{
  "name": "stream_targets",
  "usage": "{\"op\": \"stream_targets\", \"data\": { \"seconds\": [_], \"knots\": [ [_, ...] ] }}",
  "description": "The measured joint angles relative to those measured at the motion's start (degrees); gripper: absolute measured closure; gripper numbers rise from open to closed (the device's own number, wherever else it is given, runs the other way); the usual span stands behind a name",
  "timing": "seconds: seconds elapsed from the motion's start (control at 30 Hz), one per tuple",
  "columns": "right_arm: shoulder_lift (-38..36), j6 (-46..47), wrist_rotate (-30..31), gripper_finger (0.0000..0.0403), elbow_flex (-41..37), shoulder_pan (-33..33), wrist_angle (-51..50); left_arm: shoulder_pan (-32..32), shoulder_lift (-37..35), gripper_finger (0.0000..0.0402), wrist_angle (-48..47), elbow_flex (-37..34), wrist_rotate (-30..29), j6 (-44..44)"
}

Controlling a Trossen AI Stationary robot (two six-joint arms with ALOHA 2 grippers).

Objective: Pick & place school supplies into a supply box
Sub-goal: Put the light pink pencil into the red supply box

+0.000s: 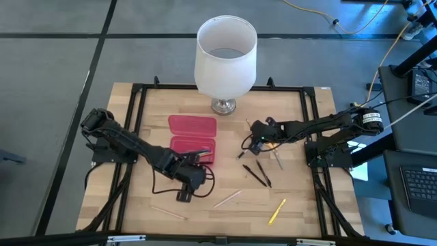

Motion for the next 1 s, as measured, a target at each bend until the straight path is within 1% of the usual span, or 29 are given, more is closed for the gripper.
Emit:
{"op": "stream_targets", "data": {
  "seconds": [0.1, 0.2, 0.33, 0.57, 0.73, 0.83, 1.0],
  "knots": [
    [0.0, -0.02, 0.0, 0.0261, 0.0, 0.01, 2.42, -0.8, 0.0, 0.0174, 0.03, 0.0, 2.48, -1.03],
    [0.02, -0.04, 0.0, 0.0261, 0.04, 0.0, 4.35, -1.94, 0.0, 0.0175, 0.07, 0.0, 2.65, -3.86],
    [0.0, -0.02, 0.0, 0.0261, 0.04, 0.02, 4.9, -4.2, 0.0, 0.0181, 1.0, 0.0, 2.21, -5.62],
    [0.02, 1.86, -0.02, 0.0261, -0.94, 0.11, 4.89, -9.94, 0.79, 0.0196, 4.55, 0.0, -0.98, -7.78],
    [0.02, 4.31, -0.03, 0.0261, -2.6, 0.11, 5.38, -11.99, 4.16, 0.0208, 6.69, 0.0, -0.5, -11.69],
    [0.02, 4.37, -0.02, 0.0261, -2.64, 0.11, 5.41, -12.55, 6.58, 0.0213, 6.69, 0.0, 0.85, -14.26],
    [0.02, 4.23, 0.0, 0.0261, -2.63, 0.12, 6.32, -13.94, 9.75, 0.0218, 6.7, 0.0, 1.22, -17.96]
  ]
}}
